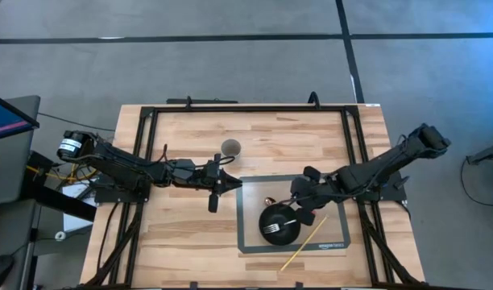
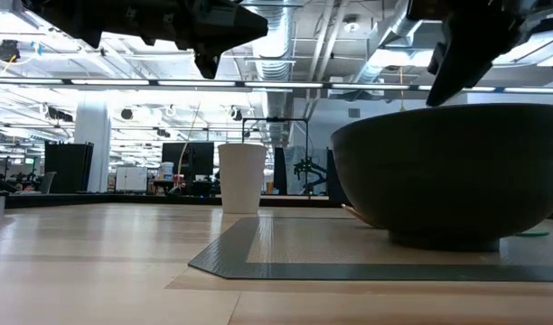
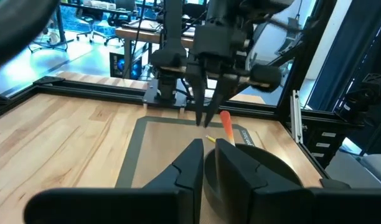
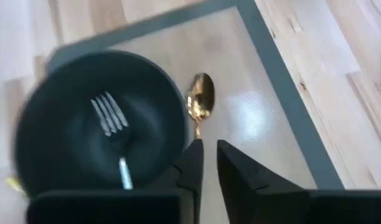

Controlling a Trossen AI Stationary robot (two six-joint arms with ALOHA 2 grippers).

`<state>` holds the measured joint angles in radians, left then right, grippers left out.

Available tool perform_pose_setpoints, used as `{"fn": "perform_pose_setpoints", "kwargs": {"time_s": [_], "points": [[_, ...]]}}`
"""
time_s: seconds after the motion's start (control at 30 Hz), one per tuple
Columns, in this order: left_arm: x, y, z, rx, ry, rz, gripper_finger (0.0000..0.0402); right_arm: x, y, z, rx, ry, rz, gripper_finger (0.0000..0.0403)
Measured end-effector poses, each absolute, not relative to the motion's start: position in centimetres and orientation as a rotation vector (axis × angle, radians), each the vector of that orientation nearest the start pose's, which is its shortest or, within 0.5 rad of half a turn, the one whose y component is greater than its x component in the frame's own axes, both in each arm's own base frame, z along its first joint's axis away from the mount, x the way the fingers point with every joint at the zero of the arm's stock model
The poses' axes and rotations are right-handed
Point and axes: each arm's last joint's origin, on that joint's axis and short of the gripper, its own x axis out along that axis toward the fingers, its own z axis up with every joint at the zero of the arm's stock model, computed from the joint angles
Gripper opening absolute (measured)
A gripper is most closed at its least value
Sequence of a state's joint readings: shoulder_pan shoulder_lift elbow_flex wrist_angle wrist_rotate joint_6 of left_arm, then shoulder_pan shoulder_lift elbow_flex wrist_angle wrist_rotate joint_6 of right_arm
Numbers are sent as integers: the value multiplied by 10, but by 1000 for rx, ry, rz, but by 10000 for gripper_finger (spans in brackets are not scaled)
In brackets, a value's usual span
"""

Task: Pick & Place Utensil
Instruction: Put the green spoon into the black bowl

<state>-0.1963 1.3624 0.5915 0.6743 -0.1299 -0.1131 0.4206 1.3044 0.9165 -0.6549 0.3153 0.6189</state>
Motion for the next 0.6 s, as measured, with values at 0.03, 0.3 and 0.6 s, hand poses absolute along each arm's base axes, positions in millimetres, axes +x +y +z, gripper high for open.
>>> {"fn": "perform_pose_setpoints", "kwargs": {"time_s": [0.03, 0.3, 0.6], "points": [[274, -51, 225, -97, 99, -61, 44, 228, 92, 241, 198, 945, -203, 50], [274, -51, 225, -97, 99, -61, 44, 219, 68, 234, 172, 1068, -321, 81], [274, -51, 225, -98, 99, -61, 44, 222, 55, 196, 240, 1341, -306, 76]]}}
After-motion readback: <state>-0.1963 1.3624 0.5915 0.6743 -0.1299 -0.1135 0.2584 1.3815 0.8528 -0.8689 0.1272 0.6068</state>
